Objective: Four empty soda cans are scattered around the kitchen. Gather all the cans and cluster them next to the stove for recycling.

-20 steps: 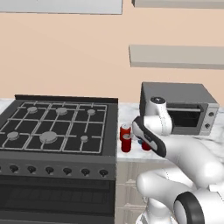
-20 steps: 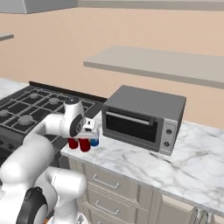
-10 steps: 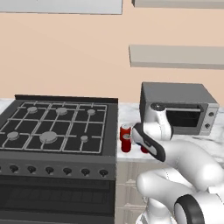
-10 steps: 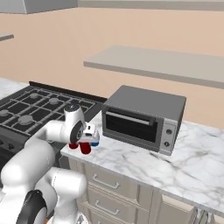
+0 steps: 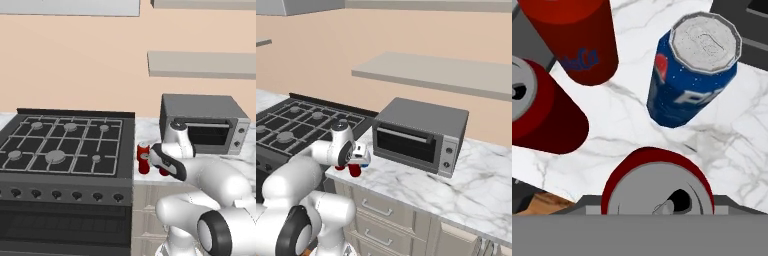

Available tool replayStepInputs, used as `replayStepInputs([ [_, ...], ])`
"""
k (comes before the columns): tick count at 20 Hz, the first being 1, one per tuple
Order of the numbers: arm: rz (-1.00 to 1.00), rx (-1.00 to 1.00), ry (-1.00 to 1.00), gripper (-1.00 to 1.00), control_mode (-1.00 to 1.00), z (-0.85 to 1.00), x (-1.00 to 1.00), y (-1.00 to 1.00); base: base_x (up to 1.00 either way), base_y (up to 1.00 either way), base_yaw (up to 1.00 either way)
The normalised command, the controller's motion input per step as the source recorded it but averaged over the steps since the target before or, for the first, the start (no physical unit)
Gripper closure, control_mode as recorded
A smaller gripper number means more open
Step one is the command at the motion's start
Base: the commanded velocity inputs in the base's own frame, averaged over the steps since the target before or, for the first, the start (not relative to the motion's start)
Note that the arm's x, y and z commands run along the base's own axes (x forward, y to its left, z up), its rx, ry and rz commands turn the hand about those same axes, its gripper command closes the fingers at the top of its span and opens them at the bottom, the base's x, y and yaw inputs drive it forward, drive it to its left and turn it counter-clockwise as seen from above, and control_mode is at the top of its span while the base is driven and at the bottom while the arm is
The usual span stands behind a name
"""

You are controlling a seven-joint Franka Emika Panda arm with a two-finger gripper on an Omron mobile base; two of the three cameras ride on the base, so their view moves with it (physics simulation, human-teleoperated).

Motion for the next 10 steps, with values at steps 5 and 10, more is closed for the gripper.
replayStepInputs([
  [5, 0.00, 0.00, 0.00, 1.00, -1.00, -0.15, 0.07, 0.00, 0.00, 0.00, 0.00],
  [10, 0.00, 0.00, 0.00, 1.00, -1.00, -0.15, 0.11, 0.00, 0.00, 0.00, 0.00],
])
